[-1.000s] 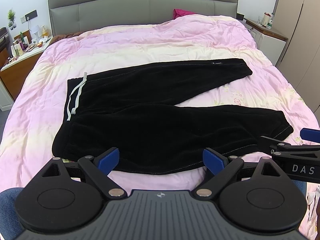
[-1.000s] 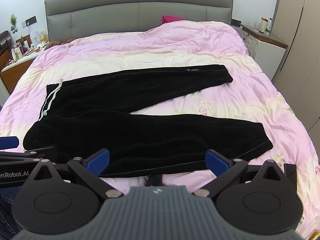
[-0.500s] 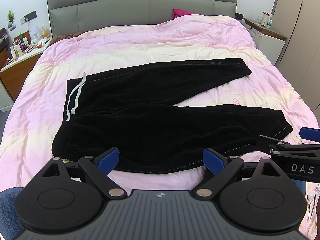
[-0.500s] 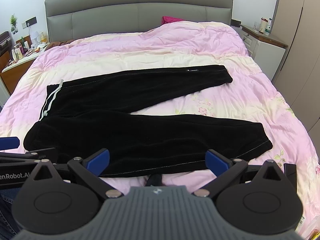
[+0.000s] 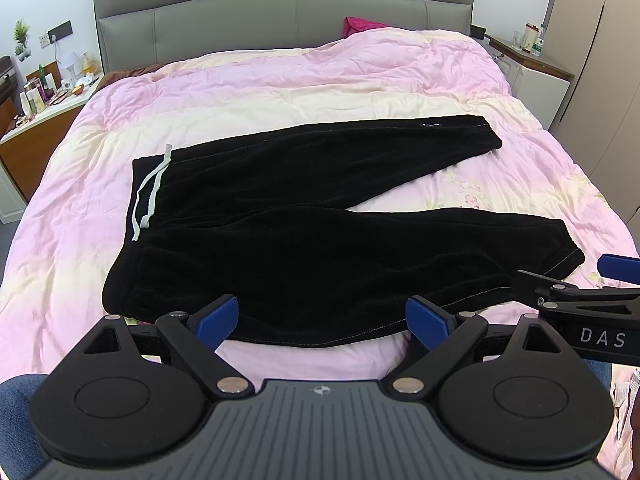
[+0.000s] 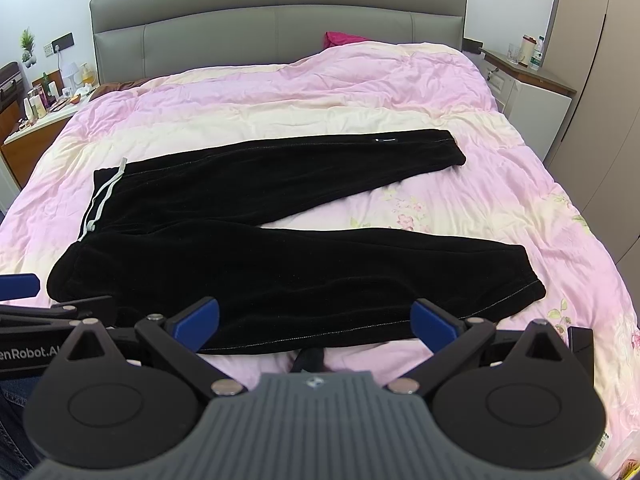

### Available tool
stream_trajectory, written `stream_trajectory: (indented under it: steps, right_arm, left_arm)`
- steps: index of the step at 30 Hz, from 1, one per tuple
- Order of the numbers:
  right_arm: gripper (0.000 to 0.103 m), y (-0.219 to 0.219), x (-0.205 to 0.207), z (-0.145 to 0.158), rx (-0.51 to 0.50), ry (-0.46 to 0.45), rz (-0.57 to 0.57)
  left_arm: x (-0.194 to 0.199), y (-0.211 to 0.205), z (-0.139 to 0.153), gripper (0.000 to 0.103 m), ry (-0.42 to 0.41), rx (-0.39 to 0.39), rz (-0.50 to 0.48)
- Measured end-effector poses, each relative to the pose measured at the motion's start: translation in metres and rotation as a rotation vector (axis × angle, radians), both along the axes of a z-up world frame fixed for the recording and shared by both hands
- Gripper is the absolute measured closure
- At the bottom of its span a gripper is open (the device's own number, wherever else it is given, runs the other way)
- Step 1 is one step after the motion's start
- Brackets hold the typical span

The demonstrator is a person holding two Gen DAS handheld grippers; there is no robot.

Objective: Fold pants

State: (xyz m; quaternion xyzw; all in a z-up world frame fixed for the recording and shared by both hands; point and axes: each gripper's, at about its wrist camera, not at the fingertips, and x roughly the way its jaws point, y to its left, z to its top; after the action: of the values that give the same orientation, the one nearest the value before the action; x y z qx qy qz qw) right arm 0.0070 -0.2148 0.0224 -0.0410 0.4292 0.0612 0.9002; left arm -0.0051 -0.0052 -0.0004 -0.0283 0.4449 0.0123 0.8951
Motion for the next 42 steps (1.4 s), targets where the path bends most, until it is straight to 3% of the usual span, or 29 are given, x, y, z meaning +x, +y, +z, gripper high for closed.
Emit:
stream_trajectory:
  steps: [23, 28, 34, 39, 42]
  right_arm:
    - [0.005, -0.002, 0.000, 0.001, -0.012, -0.013, 0.011]
    - [0.005, -0.012, 0.012, -0.006, -0.091, -0.043, 0.042]
    - [0.005, -0.042, 0.035, -0.024, -0.191, -0.053, 0.053]
    - [0.005, -0.064, 0.056, -0.042, -0.262, -0.079, 0.120]
    - [0.005, -0.079, 0.068, -0.052, -0.292, -0.107, 0.172]
  left_arm:
    - [0.004, -0.003, -0.006, 0.000, 0.005, 0.027, -0.031]
    - [0.012, 0.006, -0.020, 0.000, 0.022, 0.067, -0.045]
    - [0.024, 0.032, -0.035, 0.000, 0.027, 0.046, -0.048]
    - [0.031, 0.046, -0.048, 0.005, 0.023, 0.134, -0.069]
    - [0.036, 0.054, -0.059, 0.005, 0.007, 0.174, -0.140]
